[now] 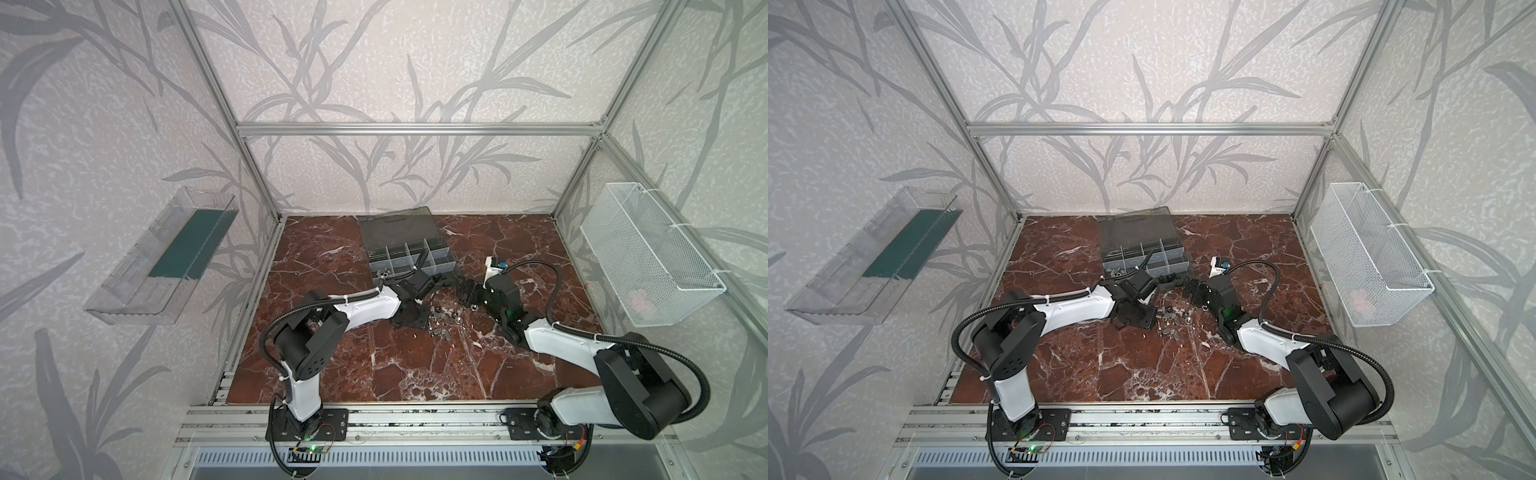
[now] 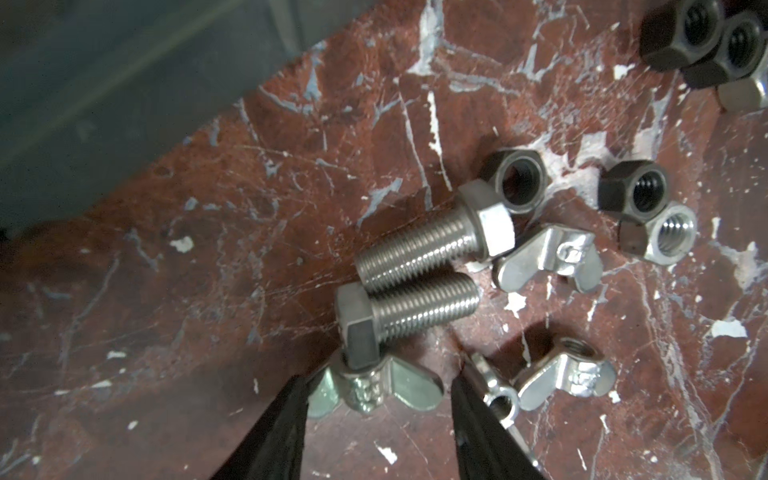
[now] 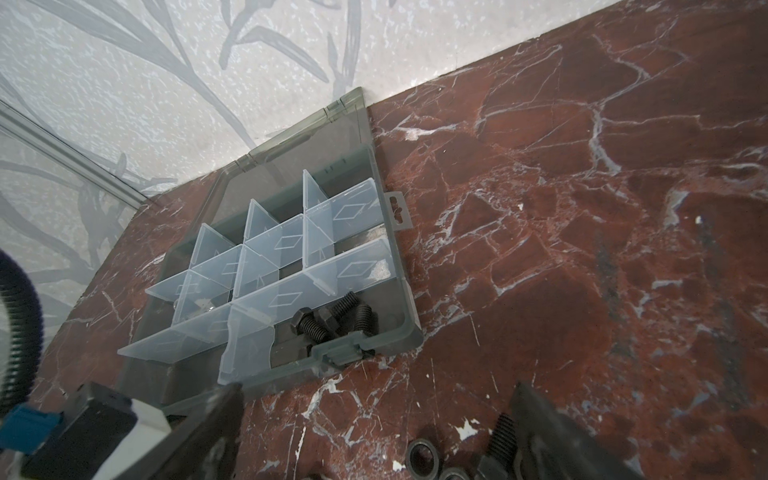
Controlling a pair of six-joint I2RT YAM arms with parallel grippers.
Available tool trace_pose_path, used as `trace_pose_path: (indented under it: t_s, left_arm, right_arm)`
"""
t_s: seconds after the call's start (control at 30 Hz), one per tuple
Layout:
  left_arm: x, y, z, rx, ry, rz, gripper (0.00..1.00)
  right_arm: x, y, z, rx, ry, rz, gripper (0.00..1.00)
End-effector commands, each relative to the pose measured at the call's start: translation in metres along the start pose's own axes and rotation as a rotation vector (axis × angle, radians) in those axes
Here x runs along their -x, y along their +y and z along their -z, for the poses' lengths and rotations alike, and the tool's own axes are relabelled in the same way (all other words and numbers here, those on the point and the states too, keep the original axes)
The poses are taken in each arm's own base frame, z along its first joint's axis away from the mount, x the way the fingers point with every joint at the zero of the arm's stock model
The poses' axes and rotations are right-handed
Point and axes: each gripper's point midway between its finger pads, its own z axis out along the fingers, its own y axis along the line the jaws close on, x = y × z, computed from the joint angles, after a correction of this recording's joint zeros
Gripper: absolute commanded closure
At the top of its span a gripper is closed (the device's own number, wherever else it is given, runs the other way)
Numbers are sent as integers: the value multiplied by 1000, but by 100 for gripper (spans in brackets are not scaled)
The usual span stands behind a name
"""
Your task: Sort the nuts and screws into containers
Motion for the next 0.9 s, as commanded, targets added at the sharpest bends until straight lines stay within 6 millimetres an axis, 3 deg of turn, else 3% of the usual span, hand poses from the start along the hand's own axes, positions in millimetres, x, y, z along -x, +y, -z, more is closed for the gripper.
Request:
trace_pose_path:
  t_s: [0.0, 0.33, 0.53, 0.87]
  left_arm:
    - [1, 7, -2, 66, 4, -12, 47]
    - [-7, 38, 3, 227, 31, -53, 48]
    - [-5, 29, 13, 167, -14, -46, 48]
    - [3, 22, 2, 149, -12, -62, 53]
  right_arm:
    - [7, 4, 3, 26, -26, -20, 1]
    - [8, 10, 5, 55, -24, -26, 1]
    - [7, 12, 3, 63, -16, -28, 1]
    - [6, 12, 3, 66, -12, -29, 1]
